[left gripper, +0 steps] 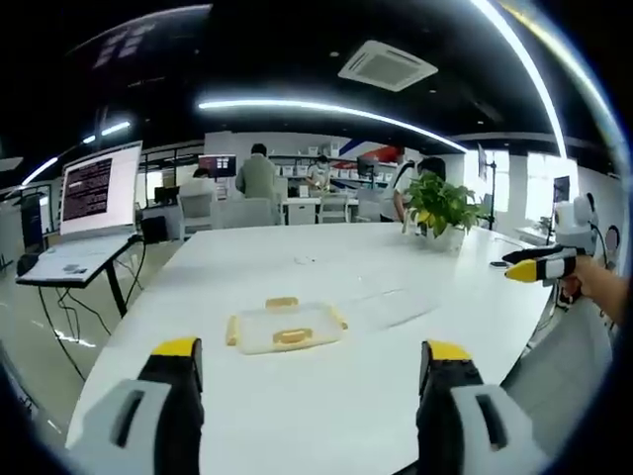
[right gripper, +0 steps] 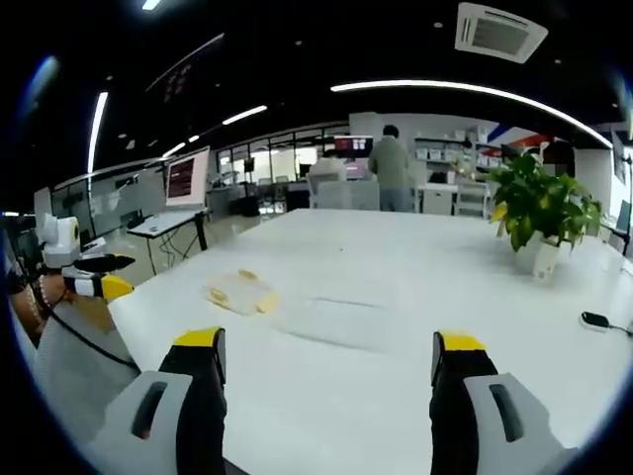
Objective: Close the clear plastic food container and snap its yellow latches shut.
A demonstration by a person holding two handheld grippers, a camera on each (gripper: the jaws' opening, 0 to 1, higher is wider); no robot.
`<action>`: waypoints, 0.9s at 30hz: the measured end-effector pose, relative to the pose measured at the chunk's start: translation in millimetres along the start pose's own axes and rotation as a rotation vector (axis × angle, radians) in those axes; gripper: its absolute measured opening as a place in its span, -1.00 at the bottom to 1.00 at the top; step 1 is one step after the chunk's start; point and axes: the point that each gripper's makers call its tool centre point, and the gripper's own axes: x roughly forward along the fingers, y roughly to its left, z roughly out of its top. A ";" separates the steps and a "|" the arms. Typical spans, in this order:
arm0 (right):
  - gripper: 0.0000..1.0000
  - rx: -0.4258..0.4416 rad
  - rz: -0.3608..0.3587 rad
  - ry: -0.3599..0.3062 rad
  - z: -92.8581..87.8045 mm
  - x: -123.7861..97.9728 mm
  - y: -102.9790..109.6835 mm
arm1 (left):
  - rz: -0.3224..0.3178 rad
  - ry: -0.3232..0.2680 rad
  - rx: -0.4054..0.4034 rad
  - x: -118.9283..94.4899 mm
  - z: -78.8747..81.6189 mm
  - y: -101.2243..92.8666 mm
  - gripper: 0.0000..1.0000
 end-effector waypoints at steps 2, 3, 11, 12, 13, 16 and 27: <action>0.63 0.004 0.001 -0.003 0.1 0.4 -0.4 | 0.001 0.010 -0.003 0.2 -1.7 0.0 0.74; 0.63 0.017 0.000 0.018 -3.4 0.5 -0.6 | 0.002 0.017 -0.001 0.5 -2.7 -0.1 0.75; 0.64 0.037 -0.004 0.015 -3.0 0.3 -2.6 | -0.001 0.002 -0.007 0.6 -0.1 -0.2 0.74; 0.64 0.032 -0.004 0.008 -1.9 0.2 -2.5 | 0.000 -0.002 -0.004 0.5 0.6 -0.1 0.74; 0.64 0.030 -0.004 0.007 -1.7 0.2 -2.5 | 0.000 -0.004 -0.004 0.5 0.9 0.0 0.74; 0.63 0.031 -0.002 0.021 -4.2 1.0 -1.9 | -0.003 0.006 -0.005 1.2 -1.0 -0.6 0.73; 0.60 0.019 0.000 0.037 -7.1 2.2 -2.1 | -0.004 0.015 0.000 1.4 -2.6 -1.0 0.72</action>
